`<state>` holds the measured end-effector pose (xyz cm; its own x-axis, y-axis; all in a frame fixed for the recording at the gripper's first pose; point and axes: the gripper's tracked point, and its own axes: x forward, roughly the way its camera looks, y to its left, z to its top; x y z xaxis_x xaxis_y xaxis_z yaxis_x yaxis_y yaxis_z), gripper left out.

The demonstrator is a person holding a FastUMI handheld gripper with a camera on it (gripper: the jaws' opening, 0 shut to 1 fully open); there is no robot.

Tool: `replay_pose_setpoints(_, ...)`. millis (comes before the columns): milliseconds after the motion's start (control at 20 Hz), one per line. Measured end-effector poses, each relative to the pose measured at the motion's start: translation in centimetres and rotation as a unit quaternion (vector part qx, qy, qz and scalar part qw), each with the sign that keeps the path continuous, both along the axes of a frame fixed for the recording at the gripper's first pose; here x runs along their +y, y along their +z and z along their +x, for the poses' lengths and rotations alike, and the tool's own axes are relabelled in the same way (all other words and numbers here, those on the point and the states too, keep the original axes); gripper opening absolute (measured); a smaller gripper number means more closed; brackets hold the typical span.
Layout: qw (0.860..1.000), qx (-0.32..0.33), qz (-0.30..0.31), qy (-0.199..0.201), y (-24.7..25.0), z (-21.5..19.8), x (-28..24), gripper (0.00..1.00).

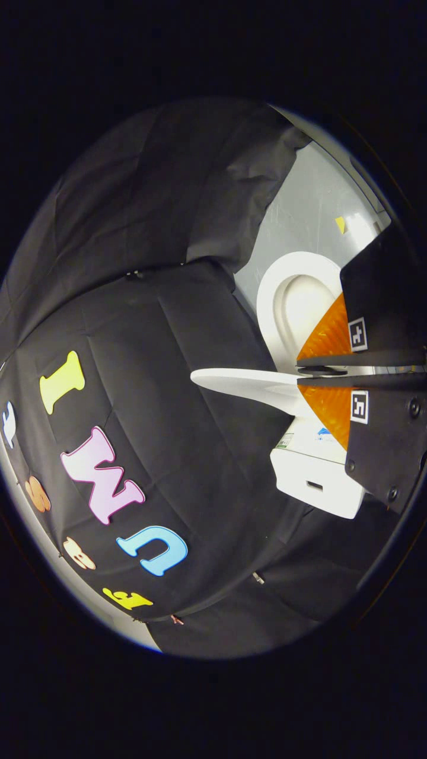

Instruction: Open the toilet lid.

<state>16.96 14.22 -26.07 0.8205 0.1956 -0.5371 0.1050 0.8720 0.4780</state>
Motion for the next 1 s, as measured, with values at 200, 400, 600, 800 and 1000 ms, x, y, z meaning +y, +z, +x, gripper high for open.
replay_pose_setpoints(200,1.000,-0.012,-0.025,0.008,1.4,-0.1,2.5,0.10)
replay_pose_setpoints(400,0.998,-0.027,-0.057,0.020,2.9,-0.4,5.3,0.10)
replay_pose_setpoints(600,0.994,-0.044,-0.094,0.035,4.6,-0.7,8.8,0.11)
replay_pose_setpoints(800,0.990,-0.057,-0.120,0.051,5.8,-0.8,12.0,0.11)
replay_pose_setpoints(1000,0.985,-0.070,-0.139,0.072,7.1,-1.3,15.7,0.13)
